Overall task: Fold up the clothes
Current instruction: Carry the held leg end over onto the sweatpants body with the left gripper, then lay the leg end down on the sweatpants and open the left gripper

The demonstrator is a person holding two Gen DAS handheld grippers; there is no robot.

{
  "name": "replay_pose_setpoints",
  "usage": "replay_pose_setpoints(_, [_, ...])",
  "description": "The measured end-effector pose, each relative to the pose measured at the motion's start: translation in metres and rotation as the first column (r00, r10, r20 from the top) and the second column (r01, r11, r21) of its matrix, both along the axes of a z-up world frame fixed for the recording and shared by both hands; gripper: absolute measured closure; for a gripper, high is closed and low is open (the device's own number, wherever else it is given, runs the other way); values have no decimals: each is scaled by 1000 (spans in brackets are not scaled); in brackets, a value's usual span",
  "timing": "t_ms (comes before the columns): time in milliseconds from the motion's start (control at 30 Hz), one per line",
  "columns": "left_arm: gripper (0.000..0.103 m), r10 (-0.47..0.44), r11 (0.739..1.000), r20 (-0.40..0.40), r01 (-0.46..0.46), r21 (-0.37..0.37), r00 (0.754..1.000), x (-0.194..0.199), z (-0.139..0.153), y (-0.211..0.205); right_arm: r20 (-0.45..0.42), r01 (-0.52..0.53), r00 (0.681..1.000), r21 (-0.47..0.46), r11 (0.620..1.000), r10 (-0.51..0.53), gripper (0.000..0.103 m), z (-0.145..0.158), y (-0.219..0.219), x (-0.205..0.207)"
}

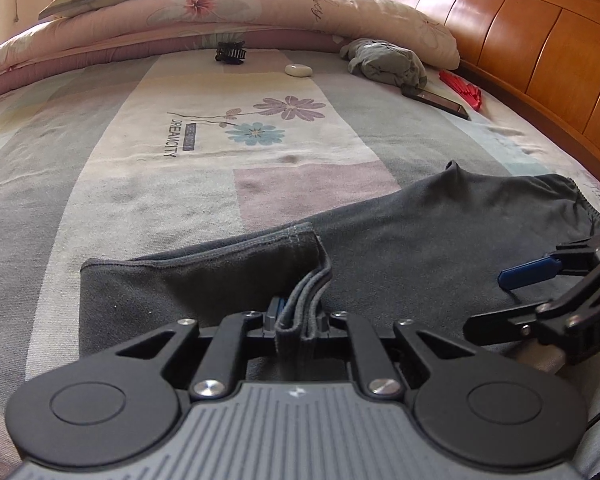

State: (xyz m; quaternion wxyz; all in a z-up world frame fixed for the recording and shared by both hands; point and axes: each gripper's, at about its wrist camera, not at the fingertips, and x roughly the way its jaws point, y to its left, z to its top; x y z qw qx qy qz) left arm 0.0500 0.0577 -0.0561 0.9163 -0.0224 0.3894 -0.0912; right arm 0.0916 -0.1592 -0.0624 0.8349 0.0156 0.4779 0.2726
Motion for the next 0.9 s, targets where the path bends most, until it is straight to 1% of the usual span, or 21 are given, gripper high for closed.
replay_pose_setpoints(100, [82, -29, 998, 4, 30, -61, 1000, -6, 6, 2, 58, -27, 998, -76, 997, 31, 0, -7, 8, -4])
replay_pose_setpoints(167, [78, -71, 993, 27, 73, -96, 997, -15, 15, 3, 86, -46, 995, -118, 992, 56, 0, -10, 13, -7])
replay_pose_setpoints(200, [74, -95, 988, 43, 100, -116, 995, -20, 21, 4, 95, -55, 993, -140, 989, 69, 0, -11, 16, -9])
replay_pose_setpoints(233, [72, -111, 985, 61, 118, -128, 992, -24, 26, 6, 103, -63, 991, -160, 985, 81, 0, -11, 18, -10])
replay_pose_setpoints(267, [68, -109, 985, 76, 118, -124, 991, -25, 29, 9, 112, -71, 989, -180, 981, 92, 0, -12, 20, -11])
replay_pose_setpoints(300, [66, -106, 986, 91, 116, -119, 990, -27, 32, 13, 121, -74, 988, -192, 979, 98, 0, -13, 21, -12])
replay_pose_setpoints(367, [65, -58, 994, 108, 67, -82, 992, -23, 30, 27, 137, -74, 985, -204, 976, 103, 0, -14, 22, -16])
replay_pose_setpoints(400, [66, -20, 997, 101, 27, -70, 995, -18, 24, 35, 144, -75, 984, -207, 976, 106, 0, -14, 22, -17])
replay_pose_setpoints(467, [68, 48, 997, 85, -43, -62, 995, -4, 9, 54, 158, -77, 981, -213, 974, 112, 0, -15, 22, -20])
replay_pose_setpoints(533, [69, 88, 996, 70, -86, -34, 994, 9, -7, 66, 165, -77, 980, -218, 973, 115, 0, -16, 23, -20])
replay_pose_setpoints(600, [69, 111, 991, 27, -109, -76, 993, 18, -24, 75, 168, -74, 979, -222, 972, 113, 0, -16, 24, -20])
replay_pose_setpoints(633, [68, 110, 990, 42, -106, -96, 993, 17, -26, 76, 169, -72, 979, -223, 972, 112, 0, -16, 25, -20])
replay_pose_setpoints(667, [66, 98, 991, 51, -93, -97, 994, 15, -22, 76, 170, -72, 979, -225, 972, 111, 0, -16, 25, -20])
replay_pose_setpoints(767, [66, 63, 994, 77, -55, -97, 995, 10, -11, 74, 172, -71, 979, -224, 972, 111, 0, -16, 25, -21])
replay_pose_setpoints(833, [66, 91, 993, 99, -84, -79, 991, 8, -7, 80, 175, -68, 978, -225, 972, 109, 0, -16, 25, -21])
replay_pose_setpoints(900, [66, 124, 991, 80, -118, -67, 989, 12, -12, 89, 179, -65, 978, -227, 972, 108, 0, -17, 25, -22])
